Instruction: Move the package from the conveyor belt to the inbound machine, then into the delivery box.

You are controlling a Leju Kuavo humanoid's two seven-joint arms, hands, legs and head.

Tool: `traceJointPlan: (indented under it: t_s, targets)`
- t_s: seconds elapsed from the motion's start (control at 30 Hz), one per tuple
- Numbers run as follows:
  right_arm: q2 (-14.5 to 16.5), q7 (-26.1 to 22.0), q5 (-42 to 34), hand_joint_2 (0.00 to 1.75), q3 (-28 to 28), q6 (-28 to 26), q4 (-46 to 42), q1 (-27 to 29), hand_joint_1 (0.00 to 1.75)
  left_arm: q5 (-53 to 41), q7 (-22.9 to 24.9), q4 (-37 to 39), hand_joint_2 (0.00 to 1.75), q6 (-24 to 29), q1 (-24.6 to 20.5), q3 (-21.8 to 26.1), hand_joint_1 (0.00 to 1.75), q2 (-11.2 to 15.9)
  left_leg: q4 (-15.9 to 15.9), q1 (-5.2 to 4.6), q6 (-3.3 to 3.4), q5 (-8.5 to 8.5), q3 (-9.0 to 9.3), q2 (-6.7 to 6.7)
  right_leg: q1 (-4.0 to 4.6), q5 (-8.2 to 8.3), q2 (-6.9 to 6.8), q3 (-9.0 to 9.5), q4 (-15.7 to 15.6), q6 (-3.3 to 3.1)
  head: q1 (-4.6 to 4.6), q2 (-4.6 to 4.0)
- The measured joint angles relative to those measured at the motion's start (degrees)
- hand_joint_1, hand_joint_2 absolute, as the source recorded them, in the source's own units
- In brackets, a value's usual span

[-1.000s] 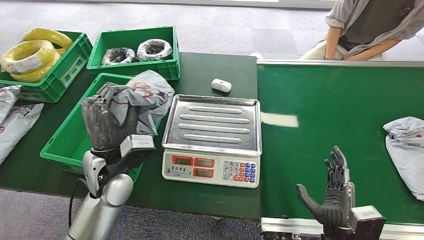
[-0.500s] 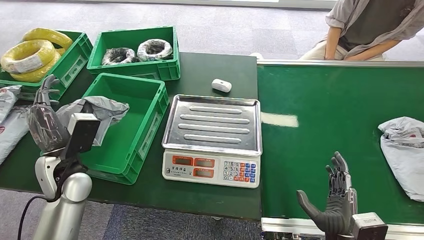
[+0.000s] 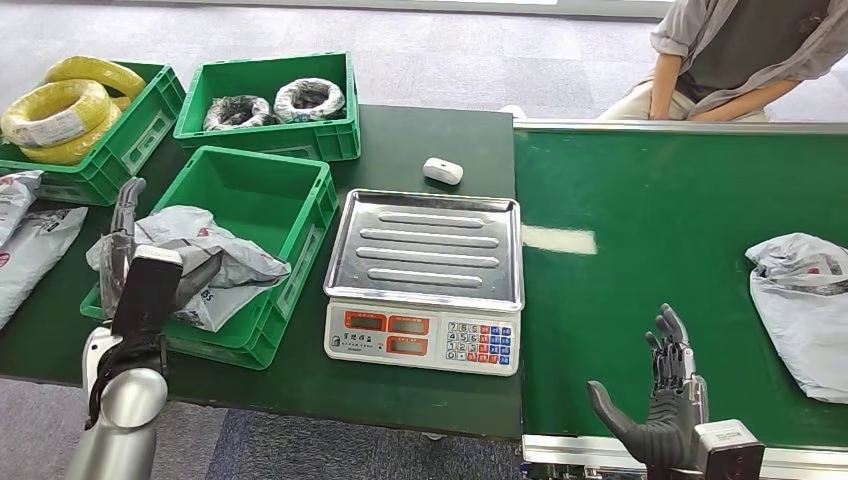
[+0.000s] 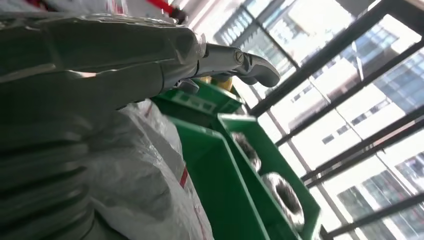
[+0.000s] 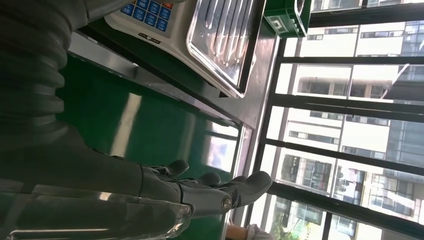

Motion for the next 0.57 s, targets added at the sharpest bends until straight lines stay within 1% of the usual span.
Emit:
traceJointPlan:
  t_s: [0.1, 0.17, 0.3, 0.43, 0.5, 0.57]
  targets:
    - [0.03, 0.15, 0.33, 1.75, -0.51, 0.45, -0.13, 0.21, 0.0, 8.99, -0.62, -2.3, 1.75, -11.01, 2.14, -0.08, 0.0, 0.61, 0.0, 0.0, 0.0, -0.01, 0.0, 0.0, 0.0, 0.0, 0.0, -0.01, 0.0, 0.0, 0.0, 0.0]
    - [0.03, 0.2, 0.42, 1.75, -0.97, 0.88, -0.19, 0.37, 0.0, 11.67, -0.86, -3.85, 1.75, -14.88, 3.61, -0.19, 0.0, 0.99, 0.0, 0.0, 0.0, -0.01, -0.01, 0.0, 0.0, 0.0, 0.01, -0.03, 0.0, -0.01, 0.01, 0.0]
    - [0.02, 0.21, 0.44, 1.75, -1.77, 1.34, -0.2, 0.4, 0.0, 14.21, -1.69, -6.0, 1.75, -18.58, 5.66, -0.25, 0.0, 2.33, 0.0, 0.0, 0.01, -0.02, -0.02, 0.0, 0.0, -0.01, 0.0, -0.02, 0.0, -0.01, 0.0, 0.0]
    - [-0.11, 0.17, 0.08, 1.75, -2.96, 1.95, -0.2, 0.39, 0.0, 19.46, -3.82, -7.57, 1.75, -22.2, 7.91, 0.28, 0.0, 5.37, -0.01, 0.01, 0.01, -0.02, 0.0, 0.0, 0.01, -0.01, 0.0, -0.03, 0.0, -0.02, 0.0, 0.0]
    - [-0.13, 0.14, -0.18, 1.75, -3.67, 2.23, -0.26, 0.41, 0.0, 21.46, -5.13, -8.26, 1.75, -22.36, 8.81, 1.02, 0.0, 6.33, -0.01, 0.01, 0.01, -0.02, 0.0, 0.0, 0.01, -0.02, 0.0, -0.03, 0.0, -0.02, 0.0, 0.0]
    - [-0.11, 0.13, -0.28, 1.75, -4.18, 2.52, -0.39, 0.46, 0.0, 22.82, -7.11, -8.9, 1.75, -21.43, 9.47, 1.71, 0.0, 6.66, -0.01, 0.01, 0.01, -0.02, -0.01, 0.0, 0.01, -0.02, 0.0, -0.02, 0.0, -0.02, 0.01, 0.0]
